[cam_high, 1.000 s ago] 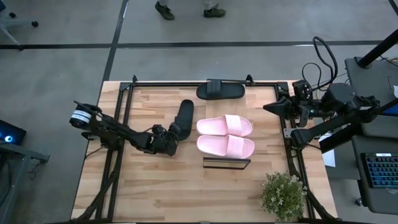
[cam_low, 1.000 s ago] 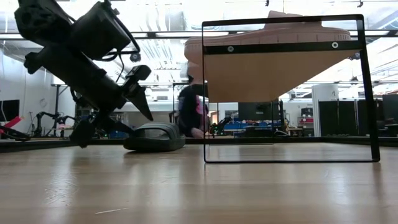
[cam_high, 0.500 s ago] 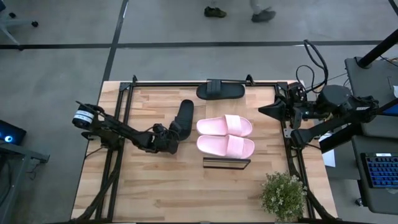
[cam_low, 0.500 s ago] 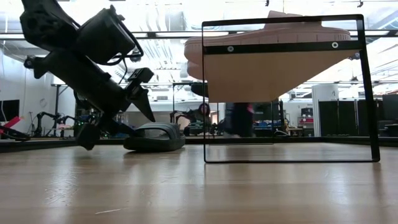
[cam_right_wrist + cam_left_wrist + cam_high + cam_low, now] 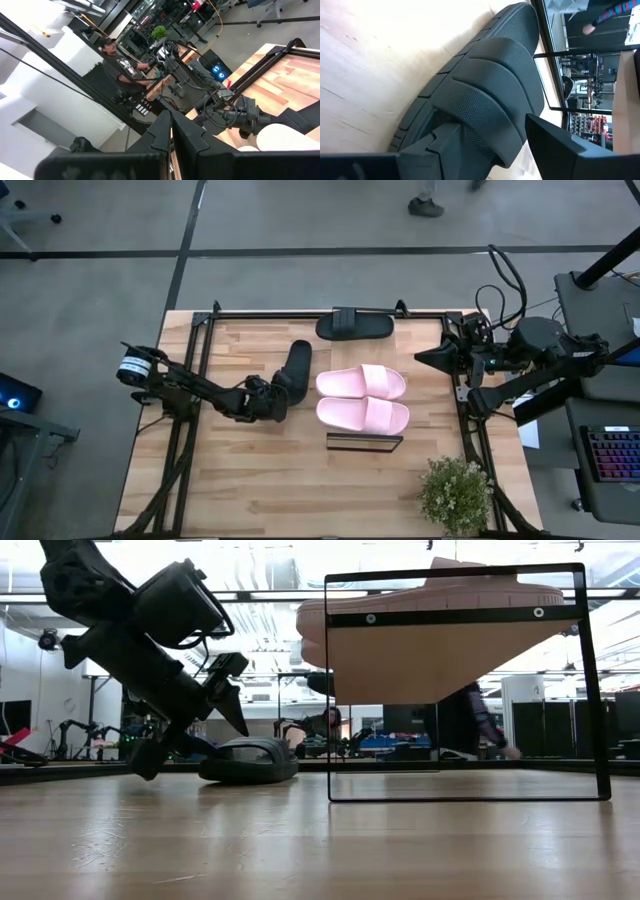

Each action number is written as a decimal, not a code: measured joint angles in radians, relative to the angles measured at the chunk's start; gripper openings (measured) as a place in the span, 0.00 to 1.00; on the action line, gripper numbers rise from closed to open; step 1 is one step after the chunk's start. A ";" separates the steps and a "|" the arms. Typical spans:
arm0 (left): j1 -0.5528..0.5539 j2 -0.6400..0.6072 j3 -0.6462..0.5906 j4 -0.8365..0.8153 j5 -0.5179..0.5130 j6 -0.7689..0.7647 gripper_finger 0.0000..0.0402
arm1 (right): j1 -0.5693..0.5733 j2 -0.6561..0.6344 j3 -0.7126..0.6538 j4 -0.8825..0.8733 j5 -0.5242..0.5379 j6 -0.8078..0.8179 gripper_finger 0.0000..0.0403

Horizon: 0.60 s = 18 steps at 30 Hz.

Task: Pick and place slides into the shelf
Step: Put the black slipper on the shelf

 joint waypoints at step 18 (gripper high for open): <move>0.014 -0.001 0.000 0.017 -0.017 0.035 0.31 | 0.000 -0.001 0.000 0.000 0.000 -0.001 0.02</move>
